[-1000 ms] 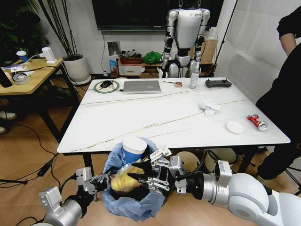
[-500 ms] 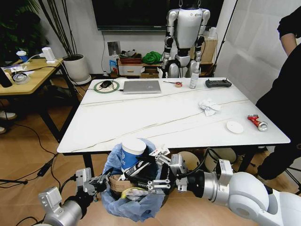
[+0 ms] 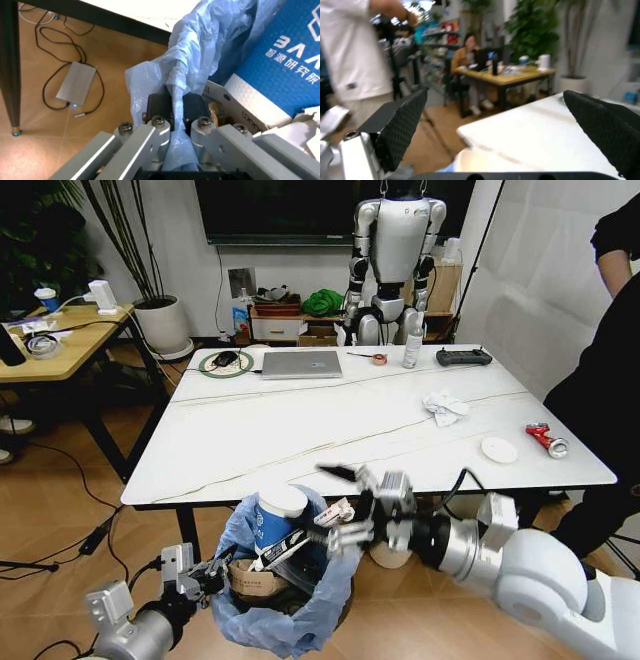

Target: Pick up the trash bin and place the trash from the table into it.

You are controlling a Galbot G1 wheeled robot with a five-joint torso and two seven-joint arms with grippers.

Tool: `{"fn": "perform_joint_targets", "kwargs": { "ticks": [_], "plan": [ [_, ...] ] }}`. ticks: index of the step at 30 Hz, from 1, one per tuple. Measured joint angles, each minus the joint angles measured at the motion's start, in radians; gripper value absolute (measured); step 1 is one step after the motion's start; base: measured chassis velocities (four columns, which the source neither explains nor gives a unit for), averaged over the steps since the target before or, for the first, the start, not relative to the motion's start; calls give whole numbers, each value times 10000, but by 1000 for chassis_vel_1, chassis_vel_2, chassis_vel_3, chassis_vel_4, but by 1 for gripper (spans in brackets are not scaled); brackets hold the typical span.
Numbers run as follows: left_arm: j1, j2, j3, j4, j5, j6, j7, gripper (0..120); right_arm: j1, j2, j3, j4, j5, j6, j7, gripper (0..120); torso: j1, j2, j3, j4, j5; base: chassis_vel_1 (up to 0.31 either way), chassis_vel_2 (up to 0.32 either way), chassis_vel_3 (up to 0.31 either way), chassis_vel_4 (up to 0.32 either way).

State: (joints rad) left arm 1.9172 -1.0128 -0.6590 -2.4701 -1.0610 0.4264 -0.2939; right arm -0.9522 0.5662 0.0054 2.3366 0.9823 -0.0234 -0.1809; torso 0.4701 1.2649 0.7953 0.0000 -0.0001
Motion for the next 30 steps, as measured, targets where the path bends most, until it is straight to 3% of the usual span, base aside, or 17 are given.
{"fn": "perform_joint_targets", "kwargs": {
  "ticks": [4, 9, 14, 19, 27, 30],
  "plan": [
    [62, 141, -68, -11, 68, 96, -117, 0, -47, 457, 644, -376, -72, 341, 901, 100, 1, 0, 0, 1, -2, 0, 0, 0, 0],
    [140, 484, -205, -77, 90, 276, -336, 0, -876, 1429, 2444, -1129, -359, 262, 2697, 100, 2, 0, 0, -1, 0, 0, 0, 0, 0],
    [140, 587, -166, -141, 152, 294, -357, 0, -1737, 2249, 3922, -1746, -555, 229, 3386, 100, 2, 0, 0, -1, 2, 0, 0, 0, 0],
    [107, 571, -52, -268, 246, 267, -274, 0, -2615, 3127, 4940, -2823, -1322, 1695, 2855, 100, 2, 0, 0, 0, 4, 0, 0, 0, 0],
    [145, 354, 98, -296, 516, 210, -133, 0, -4367, 4317, 6545, -3750, -3088, 1747, 2216, 100, 1, 0, 0, -2, 2, 0, 0, 0, 0],
    [147, 303, 128, -296, 577, 188, -97, 0, -4590, 4519, 6674, -3865, -3154, 1804, 1958, 100, 1, 0, 0, -1, 1, 0, 0, 0, 0]
  ]
}}
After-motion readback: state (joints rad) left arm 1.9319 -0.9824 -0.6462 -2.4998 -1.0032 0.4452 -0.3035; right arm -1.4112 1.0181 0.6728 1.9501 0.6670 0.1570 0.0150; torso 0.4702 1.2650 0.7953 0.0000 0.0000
